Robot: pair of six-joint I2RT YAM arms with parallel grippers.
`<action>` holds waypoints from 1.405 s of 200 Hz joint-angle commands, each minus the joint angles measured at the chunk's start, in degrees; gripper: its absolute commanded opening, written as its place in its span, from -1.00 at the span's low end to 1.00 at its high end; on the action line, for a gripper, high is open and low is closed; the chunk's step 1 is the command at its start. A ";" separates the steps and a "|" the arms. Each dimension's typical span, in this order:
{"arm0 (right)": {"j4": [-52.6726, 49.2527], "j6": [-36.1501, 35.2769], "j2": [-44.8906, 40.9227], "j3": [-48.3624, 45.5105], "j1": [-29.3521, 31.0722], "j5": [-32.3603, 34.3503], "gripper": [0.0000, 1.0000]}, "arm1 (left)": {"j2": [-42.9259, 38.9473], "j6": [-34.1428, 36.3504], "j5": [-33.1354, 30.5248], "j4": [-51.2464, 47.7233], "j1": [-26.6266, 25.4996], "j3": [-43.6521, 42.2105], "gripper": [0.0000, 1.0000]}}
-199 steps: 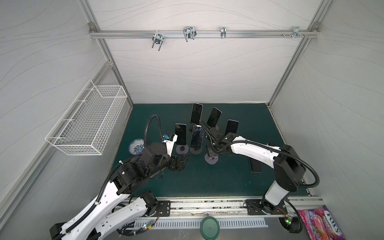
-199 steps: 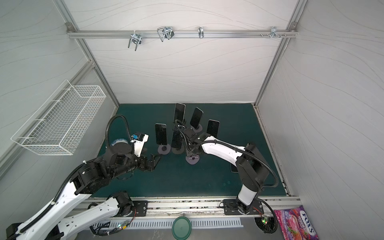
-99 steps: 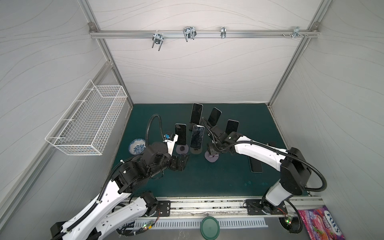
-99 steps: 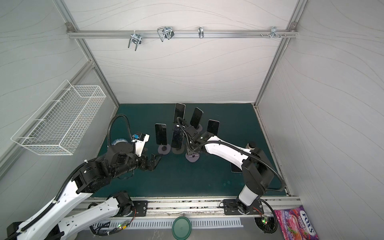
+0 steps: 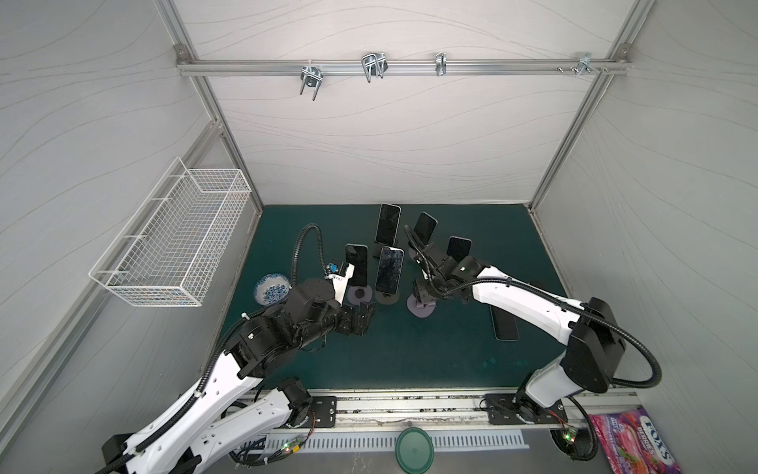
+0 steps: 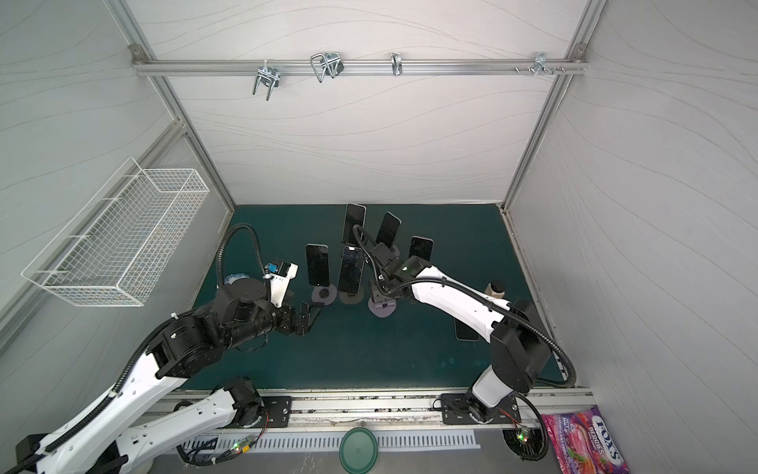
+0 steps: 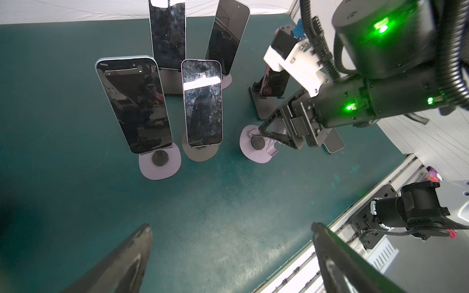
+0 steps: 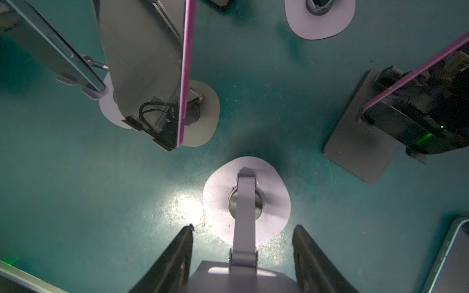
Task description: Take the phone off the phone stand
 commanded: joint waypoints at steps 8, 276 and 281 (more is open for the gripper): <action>-3.99 -1.05 -2.49 2.54 -1.08 -1.15 0.13 | 1.18 -0.23 0.93 3.95 -0.12 0.71 0.98; -12.12 -4.29 -8.91 8.43 -5.77 -3.77 0.10 | 7.92 2.16 3.93 9.88 -0.12 2.42 0.98; -12.28 -4.37 -8.93 8.73 -5.82 -3.75 0.10 | 8.10 2.35 3.93 9.97 -0.16 2.47 0.98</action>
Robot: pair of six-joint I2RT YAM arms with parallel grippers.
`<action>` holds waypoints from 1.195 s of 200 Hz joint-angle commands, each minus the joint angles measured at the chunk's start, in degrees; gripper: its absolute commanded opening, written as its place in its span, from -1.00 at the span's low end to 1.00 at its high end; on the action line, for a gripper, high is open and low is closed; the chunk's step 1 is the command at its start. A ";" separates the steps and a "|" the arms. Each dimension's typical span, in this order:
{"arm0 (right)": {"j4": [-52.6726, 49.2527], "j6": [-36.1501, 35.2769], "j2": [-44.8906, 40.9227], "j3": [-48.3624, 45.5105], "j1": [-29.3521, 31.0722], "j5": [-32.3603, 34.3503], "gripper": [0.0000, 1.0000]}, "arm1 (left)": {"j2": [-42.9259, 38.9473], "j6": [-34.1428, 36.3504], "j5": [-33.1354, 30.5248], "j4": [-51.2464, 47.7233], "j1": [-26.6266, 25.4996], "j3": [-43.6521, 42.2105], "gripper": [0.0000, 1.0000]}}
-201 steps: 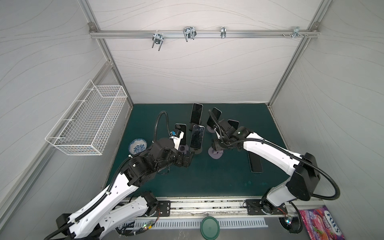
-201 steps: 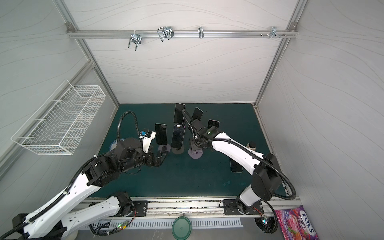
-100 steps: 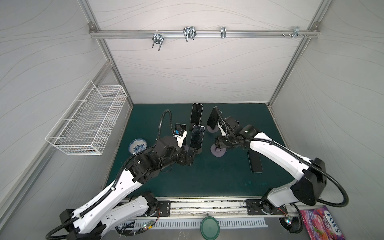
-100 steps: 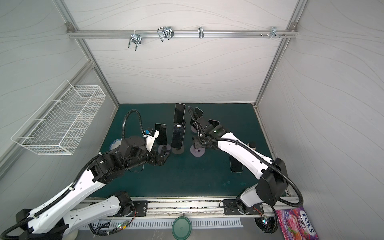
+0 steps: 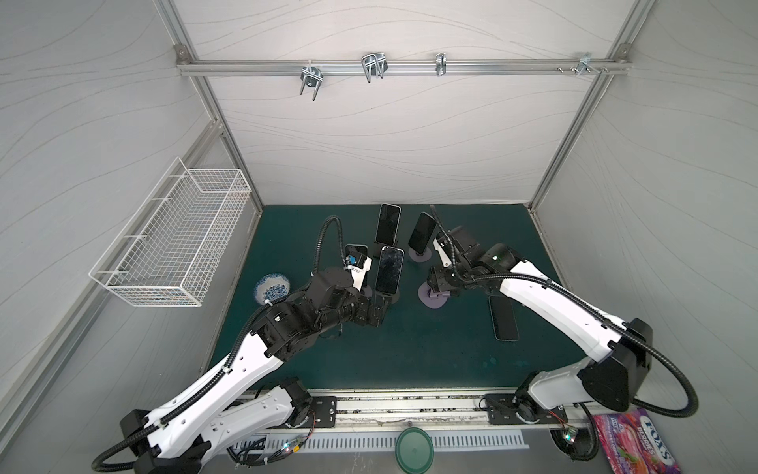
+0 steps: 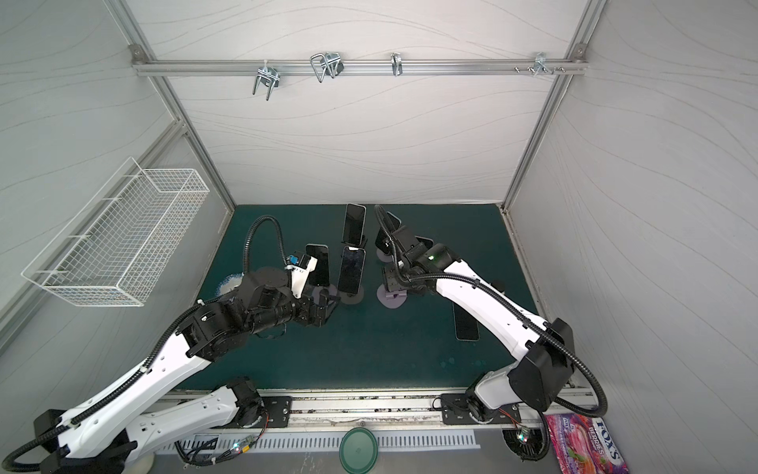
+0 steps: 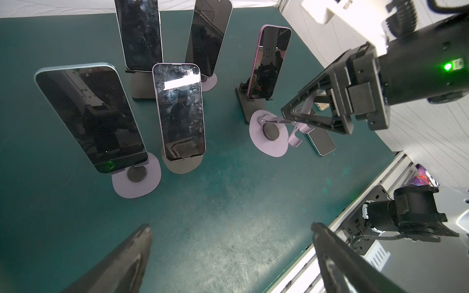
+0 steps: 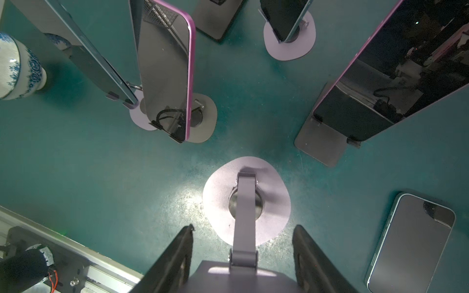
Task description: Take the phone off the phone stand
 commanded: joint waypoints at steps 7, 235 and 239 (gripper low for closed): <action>-2.56 -0.84 -1.42 2.79 -0.87 -0.08 0.10 | 1.01 1.76 0.67 2.82 -0.19 2.60 0.98; -13.20 -10.66 -4.16 15.05 -29.29 -1.66 0.05 | 7.36 2.05 7.64 8.49 -0.17 4.21 0.98; -13.20 -10.88 -4.08 15.04 -29.99 -1.55 0.05 | 7.47 1.96 7.80 8.66 -0.13 4.16 0.98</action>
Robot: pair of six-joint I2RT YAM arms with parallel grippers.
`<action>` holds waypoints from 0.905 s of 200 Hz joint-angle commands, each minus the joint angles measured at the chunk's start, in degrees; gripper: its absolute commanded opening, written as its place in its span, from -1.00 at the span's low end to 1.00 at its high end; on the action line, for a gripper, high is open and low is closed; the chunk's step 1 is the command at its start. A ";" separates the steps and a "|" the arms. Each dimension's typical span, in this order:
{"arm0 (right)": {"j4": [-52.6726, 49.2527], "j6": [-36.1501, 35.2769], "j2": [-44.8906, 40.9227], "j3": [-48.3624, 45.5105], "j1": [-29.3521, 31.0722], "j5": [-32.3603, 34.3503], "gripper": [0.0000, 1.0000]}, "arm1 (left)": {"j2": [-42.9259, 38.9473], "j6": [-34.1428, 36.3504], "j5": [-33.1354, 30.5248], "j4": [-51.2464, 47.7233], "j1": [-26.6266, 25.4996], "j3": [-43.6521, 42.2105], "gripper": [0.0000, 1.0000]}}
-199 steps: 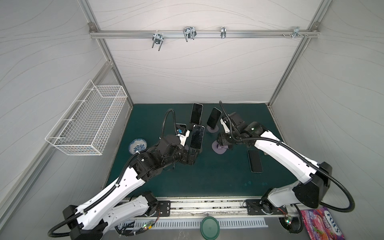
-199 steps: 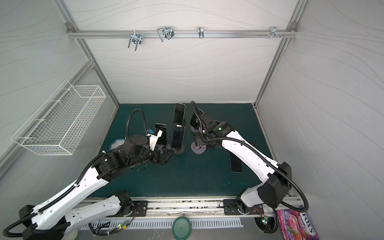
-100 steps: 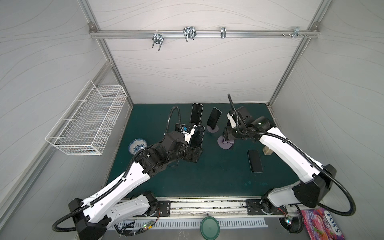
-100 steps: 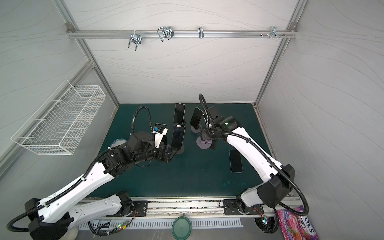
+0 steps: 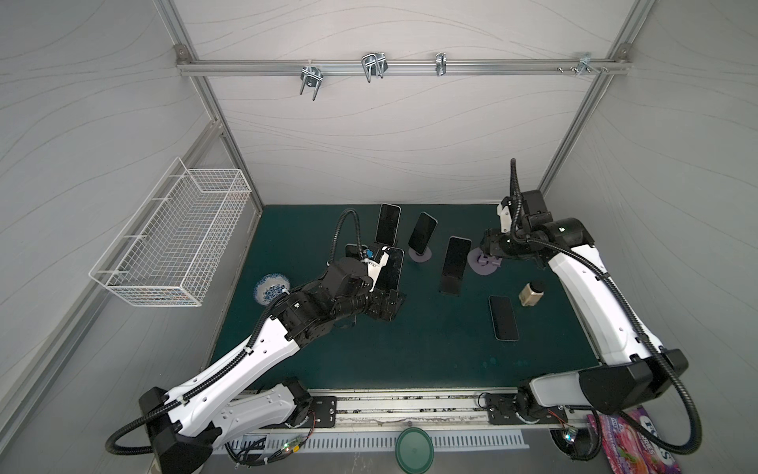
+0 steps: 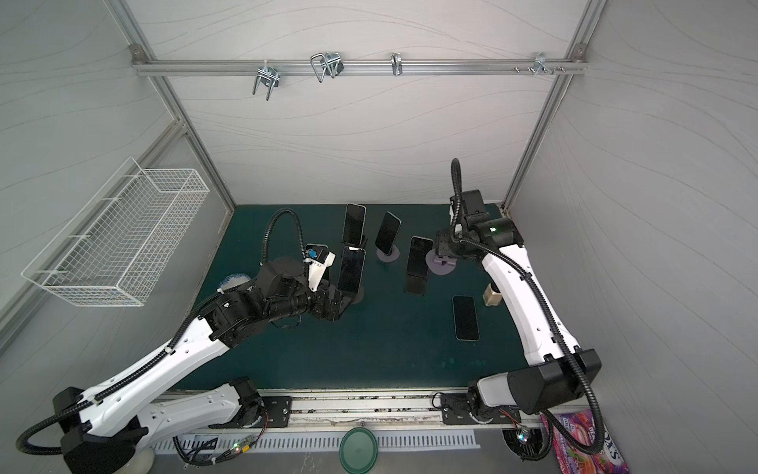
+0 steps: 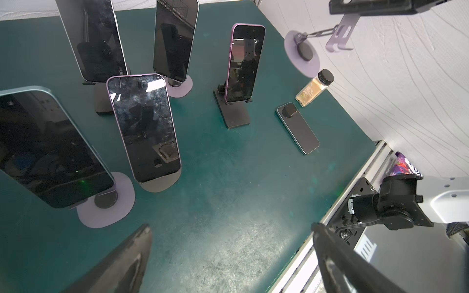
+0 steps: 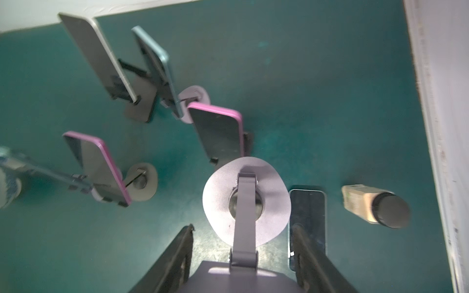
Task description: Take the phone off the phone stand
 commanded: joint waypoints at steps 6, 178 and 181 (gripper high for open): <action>-1.89 -3.12 -1.31 1.67 -4.26 -0.35 0.05 | 0.78 -0.69 1.75 3.21 -0.13 2.41 0.98; 15.95 -5.00 19.98 1.55 -17.74 -2.87 0.03 | 5.69 -0.34 2.64 7.61 -0.17 1.80 0.98; 15.93 -4.96 20.51 2.03 -17.74 -2.90 0.03 | 5.76 -0.40 2.64 7.62 -0.12 1.69 0.98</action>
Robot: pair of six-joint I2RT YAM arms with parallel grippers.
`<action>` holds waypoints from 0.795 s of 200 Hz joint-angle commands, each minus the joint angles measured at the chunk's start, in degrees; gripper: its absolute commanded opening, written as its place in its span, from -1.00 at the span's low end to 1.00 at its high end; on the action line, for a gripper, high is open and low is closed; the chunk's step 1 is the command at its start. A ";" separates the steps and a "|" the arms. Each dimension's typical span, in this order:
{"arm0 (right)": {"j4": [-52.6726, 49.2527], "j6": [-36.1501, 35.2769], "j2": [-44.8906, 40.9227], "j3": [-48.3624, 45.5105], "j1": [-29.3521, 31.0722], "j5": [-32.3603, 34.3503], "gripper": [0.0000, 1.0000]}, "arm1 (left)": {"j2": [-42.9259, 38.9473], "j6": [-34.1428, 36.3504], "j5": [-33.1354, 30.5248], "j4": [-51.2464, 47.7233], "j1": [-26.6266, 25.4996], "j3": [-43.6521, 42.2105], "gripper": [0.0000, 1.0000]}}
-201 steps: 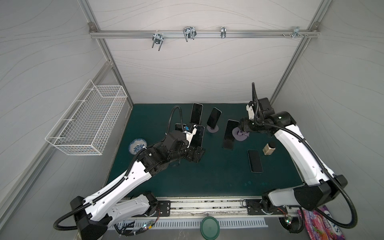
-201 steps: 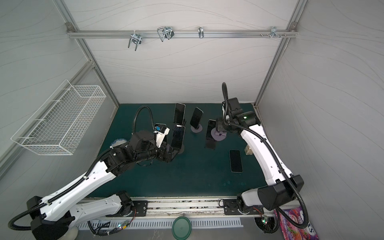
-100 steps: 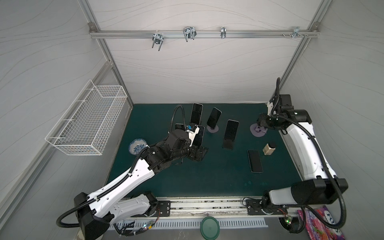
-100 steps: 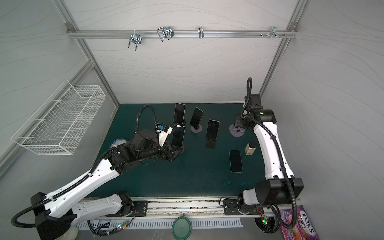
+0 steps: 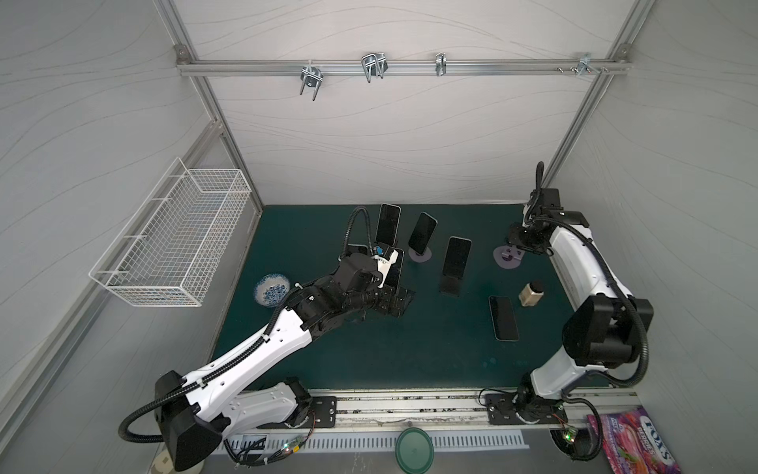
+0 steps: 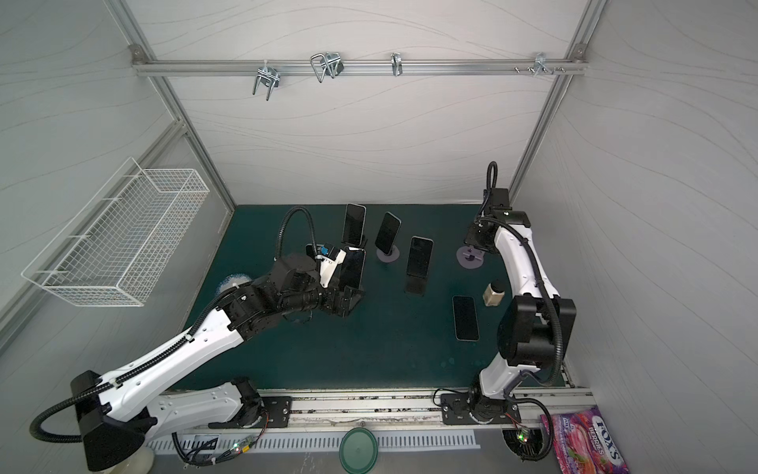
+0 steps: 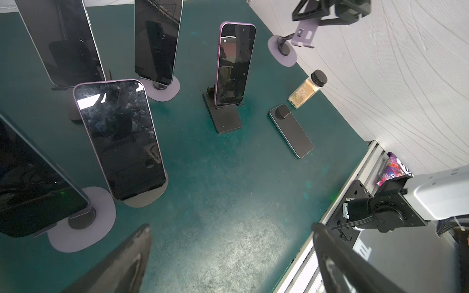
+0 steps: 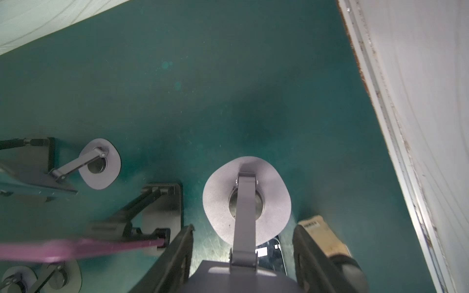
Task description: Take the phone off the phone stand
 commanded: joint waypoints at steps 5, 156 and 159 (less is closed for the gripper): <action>3.02 -1.13 4.31 4.29 -0.54 -0.55 0.03 | 0.71 -0.04 0.01 2.19 -0.16 1.66 0.98; 8.44 0.06 23.18 12.84 -0.54 -1.54 0.10 | 1.45 1.63 -2.39 1.30 -0.11 0.68 0.98; 8.48 0.05 23.36 12.78 -0.54 -1.47 0.11 | 1.51 1.63 -2.39 1.22 -0.06 0.71 0.98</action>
